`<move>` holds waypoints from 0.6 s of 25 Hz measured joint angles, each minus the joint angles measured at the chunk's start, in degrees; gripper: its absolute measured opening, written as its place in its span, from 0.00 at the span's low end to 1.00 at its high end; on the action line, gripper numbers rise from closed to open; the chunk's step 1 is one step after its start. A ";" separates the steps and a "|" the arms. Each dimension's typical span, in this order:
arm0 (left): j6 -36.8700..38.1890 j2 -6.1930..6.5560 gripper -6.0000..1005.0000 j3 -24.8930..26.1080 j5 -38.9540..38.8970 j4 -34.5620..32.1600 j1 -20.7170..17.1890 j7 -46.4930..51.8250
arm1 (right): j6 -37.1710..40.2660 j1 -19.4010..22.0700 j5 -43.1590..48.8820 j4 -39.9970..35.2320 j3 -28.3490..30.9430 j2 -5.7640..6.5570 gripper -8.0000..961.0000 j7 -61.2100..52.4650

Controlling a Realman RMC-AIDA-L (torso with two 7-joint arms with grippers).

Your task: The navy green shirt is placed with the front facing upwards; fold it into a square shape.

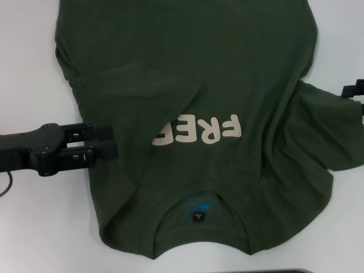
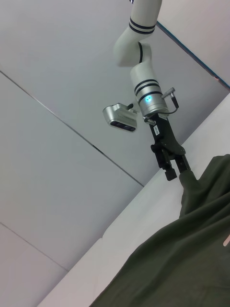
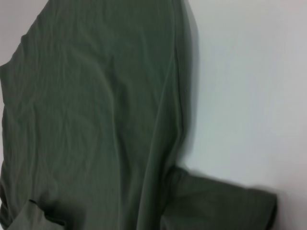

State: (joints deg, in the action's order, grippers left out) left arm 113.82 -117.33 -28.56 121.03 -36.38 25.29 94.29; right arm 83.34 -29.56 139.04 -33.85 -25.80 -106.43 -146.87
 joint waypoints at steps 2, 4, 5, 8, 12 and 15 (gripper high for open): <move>0.00 0.00 0.69 0.00 0.00 0.00 -0.12 0.05 | -0.76 -0.32 0.00 0.68 -0.64 0.00 0.73 0.00; 0.00 0.00 0.69 0.03 0.00 0.00 -0.25 0.09 | -1.13 -0.51 0.00 1.06 -1.03 -0.01 0.73 -0.08; 0.00 0.00 0.69 0.15 0.00 0.00 -0.29 0.10 | -1.18 -0.56 0.00 1.12 -1.06 -0.03 0.73 -0.13; 0.00 0.01 0.69 0.57 0.00 0.00 -0.33 -0.01 | -1.26 -0.71 0.00 1.15 -1.08 -0.08 0.73 -0.20; 0.00 0.00 0.69 0.70 0.00 0.00 -0.32 -0.16 | -1.11 -0.75 -0.23 1.16 -0.61 -0.17 0.73 -0.45; 0.00 0.00 0.69 0.70 0.00 0.00 -0.14 -0.18 | -0.89 -0.76 -0.28 1.16 -0.35 -0.12 0.73 -0.60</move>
State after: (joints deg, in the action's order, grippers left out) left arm 113.82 -117.33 -27.86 121.03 -36.38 25.15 94.11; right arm 82.45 -30.32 138.76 -32.69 -26.15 -106.54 -147.47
